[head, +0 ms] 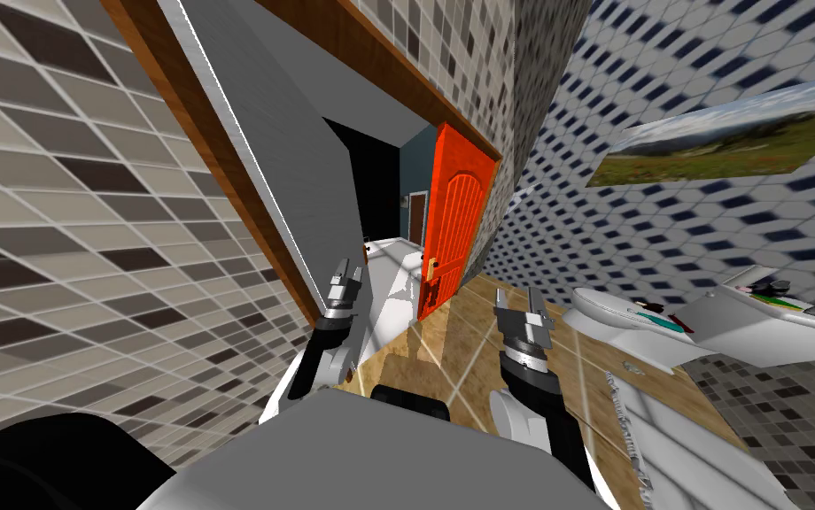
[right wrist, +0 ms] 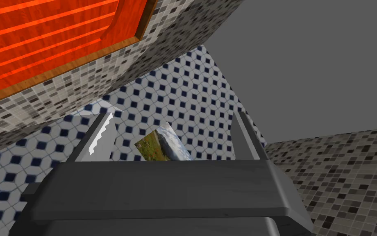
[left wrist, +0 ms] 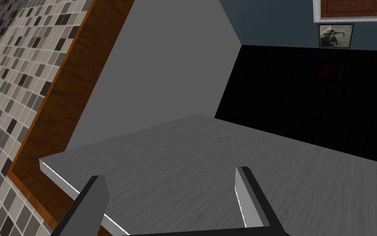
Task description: Push the door open
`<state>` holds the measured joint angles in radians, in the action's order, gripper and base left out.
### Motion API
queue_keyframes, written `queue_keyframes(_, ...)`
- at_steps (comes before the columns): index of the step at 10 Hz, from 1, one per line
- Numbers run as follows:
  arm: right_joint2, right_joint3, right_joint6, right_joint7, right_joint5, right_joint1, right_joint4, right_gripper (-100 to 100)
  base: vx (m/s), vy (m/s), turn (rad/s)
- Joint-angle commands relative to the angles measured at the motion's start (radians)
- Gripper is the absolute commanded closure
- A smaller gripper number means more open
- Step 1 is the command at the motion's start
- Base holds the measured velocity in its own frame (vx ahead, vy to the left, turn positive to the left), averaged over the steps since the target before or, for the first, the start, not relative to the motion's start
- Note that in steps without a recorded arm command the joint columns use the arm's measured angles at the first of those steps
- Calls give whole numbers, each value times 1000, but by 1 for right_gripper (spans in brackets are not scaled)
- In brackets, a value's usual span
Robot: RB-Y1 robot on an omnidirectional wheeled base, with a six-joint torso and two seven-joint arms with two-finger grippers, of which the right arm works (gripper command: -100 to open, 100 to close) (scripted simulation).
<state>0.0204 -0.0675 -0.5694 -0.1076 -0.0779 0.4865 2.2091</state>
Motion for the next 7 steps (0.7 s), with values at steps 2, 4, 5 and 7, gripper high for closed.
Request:
queue_keyframes(2, 6, -13, 8, 3, 0, -29, -46, -100, 63, -87, 53)
queue_keyframes(4, 12, -28, 16, 6, -1, -61, -98, -100, 125, -135, 57)
queue_keyframes(5, 14, -34, 19, 7, -1, -74, -118, -100, 110, -126, 41)
queue_keyframes(7, 19, -55, 32, 11, -1, -119, -191, -100, 115, -132, 92)
